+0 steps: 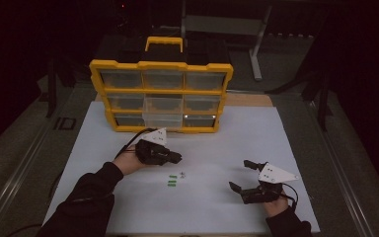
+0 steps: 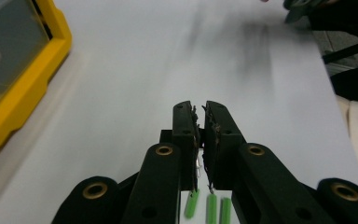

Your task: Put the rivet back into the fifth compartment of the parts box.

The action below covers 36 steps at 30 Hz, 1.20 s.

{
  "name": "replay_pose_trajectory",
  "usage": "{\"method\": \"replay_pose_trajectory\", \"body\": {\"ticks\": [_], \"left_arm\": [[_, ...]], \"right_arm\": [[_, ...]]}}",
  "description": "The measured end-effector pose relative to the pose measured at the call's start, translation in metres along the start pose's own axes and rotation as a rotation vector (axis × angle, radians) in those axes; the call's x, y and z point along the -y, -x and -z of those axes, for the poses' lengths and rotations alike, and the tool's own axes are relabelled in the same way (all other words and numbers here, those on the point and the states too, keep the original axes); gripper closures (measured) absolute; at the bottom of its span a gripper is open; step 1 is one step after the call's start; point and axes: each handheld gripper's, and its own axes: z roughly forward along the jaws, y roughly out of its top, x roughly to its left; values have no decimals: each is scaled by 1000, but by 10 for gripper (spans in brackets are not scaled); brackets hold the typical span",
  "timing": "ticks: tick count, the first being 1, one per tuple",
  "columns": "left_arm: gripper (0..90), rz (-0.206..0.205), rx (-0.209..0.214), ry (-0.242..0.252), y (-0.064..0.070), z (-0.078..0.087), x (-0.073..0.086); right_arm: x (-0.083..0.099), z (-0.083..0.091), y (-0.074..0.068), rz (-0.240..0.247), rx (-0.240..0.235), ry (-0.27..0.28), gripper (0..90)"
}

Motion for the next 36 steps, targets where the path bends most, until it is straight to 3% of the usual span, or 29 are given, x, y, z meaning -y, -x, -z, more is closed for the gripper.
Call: {"method": "replay_pose_trajectory", "body": {"ticks": [9, 20, 36], "left_arm": [[825, -22, -17, 36, -1, 36, -13], [825, -53, -72, 74, -8, 73, -37], [825, -54, -142, 148, -28, 111, -74]], "right_arm": [[0, 0, 0, -2, -2, 1, 94], [0, 0, 1, -4, -3, 3, 94], [0, -1, 0, -2, -8, 1, 94]]}}
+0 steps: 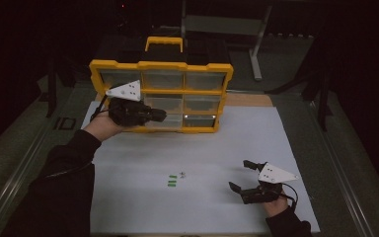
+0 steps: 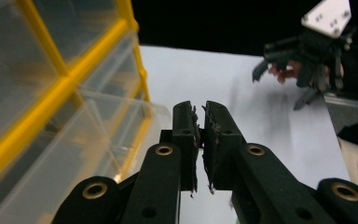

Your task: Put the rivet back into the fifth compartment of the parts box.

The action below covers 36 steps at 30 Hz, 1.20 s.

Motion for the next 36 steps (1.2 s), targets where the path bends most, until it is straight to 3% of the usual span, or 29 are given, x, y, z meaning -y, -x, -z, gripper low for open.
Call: {"method": "replay_pose_trajectory", "body": {"ticks": [8, 18, 26, 31, 36], "left_arm": [[824, 33, -41, 37, -19, 7, -11], [823, 122, -75, 35, -39, -3, -3], [822, 171, -76, -25, -44, -14, 5], [822, 214, -96, -98, -48, -24, 8], [822, 225, -107, -142, -50, -31, 11]], "right_arm": [[0, 0, 0, -2, 0, 1, 94], [0, 1, 0, -3, -3, 10, 94], [0, 0, 0, 0, -5, 9, 94], [1, 0, 0, -3, -7, 9, 94], [1, 0, 1, -2, -6, 6, 94]]}}
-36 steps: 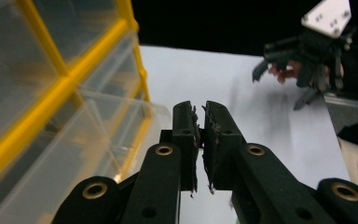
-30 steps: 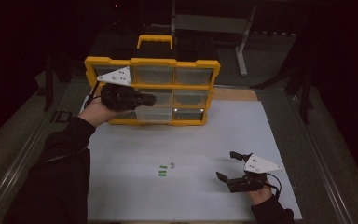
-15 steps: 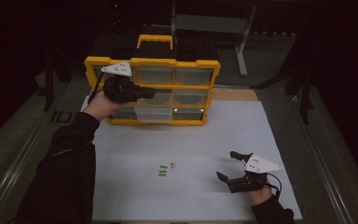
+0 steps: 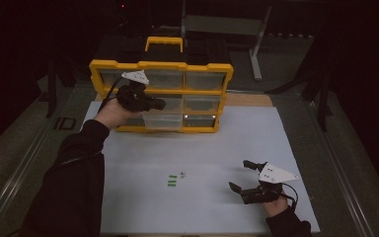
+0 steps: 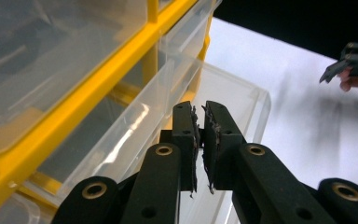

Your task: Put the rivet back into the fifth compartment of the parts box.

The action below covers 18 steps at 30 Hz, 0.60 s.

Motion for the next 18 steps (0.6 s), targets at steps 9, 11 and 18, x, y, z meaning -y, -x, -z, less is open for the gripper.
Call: {"method": "replay_pose_trajectory", "body": {"ticks": [9, 11, 18], "left_arm": [[565, 15, -14, 33, 2, 5, -1], [459, 18, -10, 44, 4, 7, -2], [73, 2, 11, 52, 17, 11, -3]], "right_arm": [[0, 0, 0, 1, 1, -1, 94], [0, 0, 0, 1, 2, -1, 94], [-1, 0, -1, 2, 1, -3, 94]]}}
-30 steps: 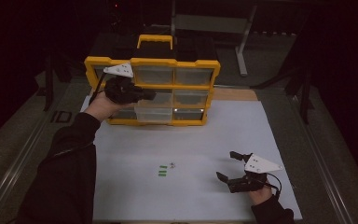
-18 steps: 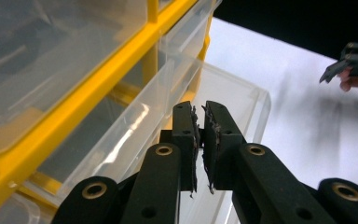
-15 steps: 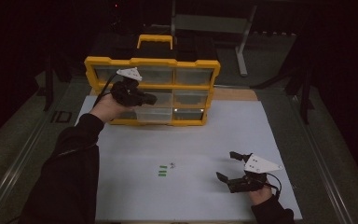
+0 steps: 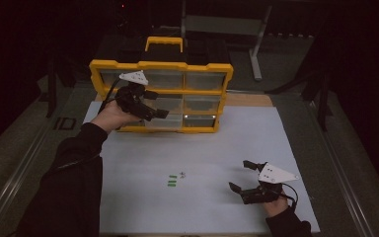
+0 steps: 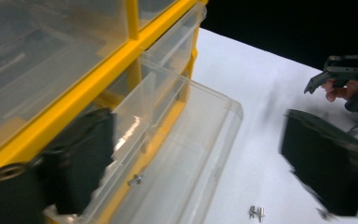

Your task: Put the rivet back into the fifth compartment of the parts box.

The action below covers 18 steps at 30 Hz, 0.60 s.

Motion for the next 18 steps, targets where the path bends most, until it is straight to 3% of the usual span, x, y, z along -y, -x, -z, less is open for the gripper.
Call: {"method": "replay_pose_trajectory", "body": {"ticks": [3, 18], "left_arm": [[5, -10, 9, 13, 6, 2, 1], [0, -50, 25, 74, 42, 20, 11]], "right_arm": [[0, 0, 0, 0, 1, -1, 94], [-1, 1, -1, 1, -1, 4, 94]]}}
